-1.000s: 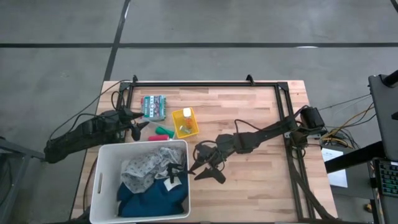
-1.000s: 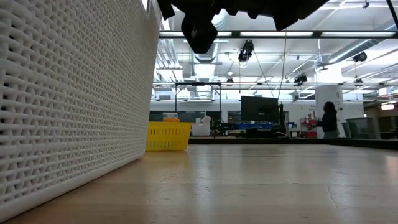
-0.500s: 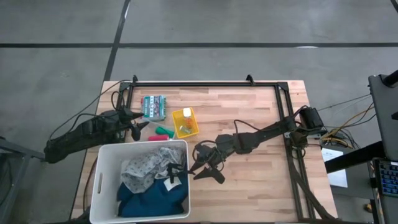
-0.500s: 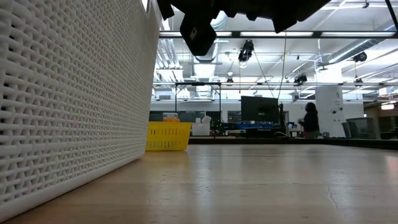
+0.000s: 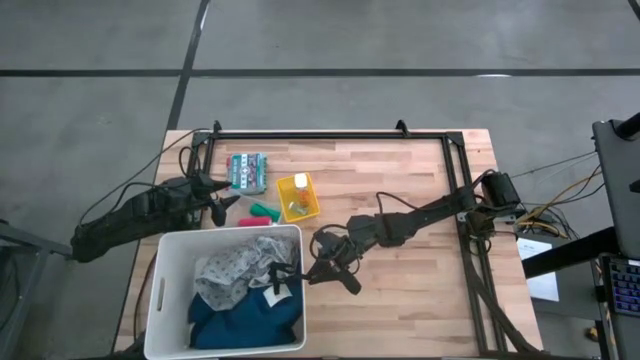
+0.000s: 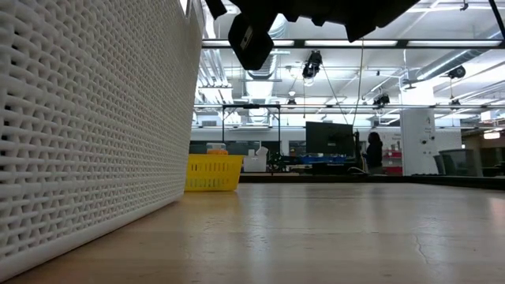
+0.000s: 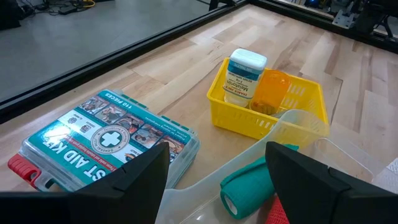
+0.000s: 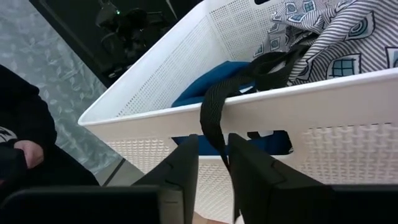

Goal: Pick & place medical supplies in basket/bin
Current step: Put the white patient gown into the white bin

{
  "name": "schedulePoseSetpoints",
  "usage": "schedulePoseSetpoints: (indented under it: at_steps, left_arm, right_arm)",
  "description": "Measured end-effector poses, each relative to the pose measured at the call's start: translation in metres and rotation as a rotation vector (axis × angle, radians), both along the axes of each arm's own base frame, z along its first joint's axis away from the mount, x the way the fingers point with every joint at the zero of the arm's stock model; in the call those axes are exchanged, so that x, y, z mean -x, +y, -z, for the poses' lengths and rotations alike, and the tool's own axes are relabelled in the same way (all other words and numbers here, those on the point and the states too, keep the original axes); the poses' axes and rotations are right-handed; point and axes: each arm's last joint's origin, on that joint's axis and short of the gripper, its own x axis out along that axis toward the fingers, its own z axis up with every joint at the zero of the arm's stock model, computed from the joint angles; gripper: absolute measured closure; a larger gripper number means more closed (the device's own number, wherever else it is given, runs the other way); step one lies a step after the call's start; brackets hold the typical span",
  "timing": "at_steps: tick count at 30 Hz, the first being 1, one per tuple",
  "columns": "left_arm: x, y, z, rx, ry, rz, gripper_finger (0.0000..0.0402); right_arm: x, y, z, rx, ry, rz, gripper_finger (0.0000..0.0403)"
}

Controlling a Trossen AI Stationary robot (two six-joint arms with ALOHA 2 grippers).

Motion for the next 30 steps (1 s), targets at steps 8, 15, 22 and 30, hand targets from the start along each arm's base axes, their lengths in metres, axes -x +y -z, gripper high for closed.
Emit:
schedulePoseSetpoints:
  at_steps: [8, 15, 22, 30]
  left_arm:
    - [0.000, 0.000, 0.000, 0.000, 0.000, 0.000, 0.0130]
    - [0.000, 0.000, 0.000, 0.000, 0.000, 0.000, 0.0130]
    - [0.000, 0.000, 0.000, 0.000, 0.000, 0.000, 0.0130]
    - [0.000, 0.000, 0.000, 0.000, 0.000, 0.000, 0.0130]
  right_arm:
    - [-0.001, -0.002, 0.000, 0.001, -0.002, 0.006, 0.0365]
    - [-0.001, -0.009, -0.004, -0.001, -0.015, 0.018, 0.0393]
    - [0.002, -0.014, -0.015, 0.006, -0.050, 0.025, 0.0394]
    - [0.006, -0.029, -0.034, 0.001, -0.103, 0.059, 0.0394]
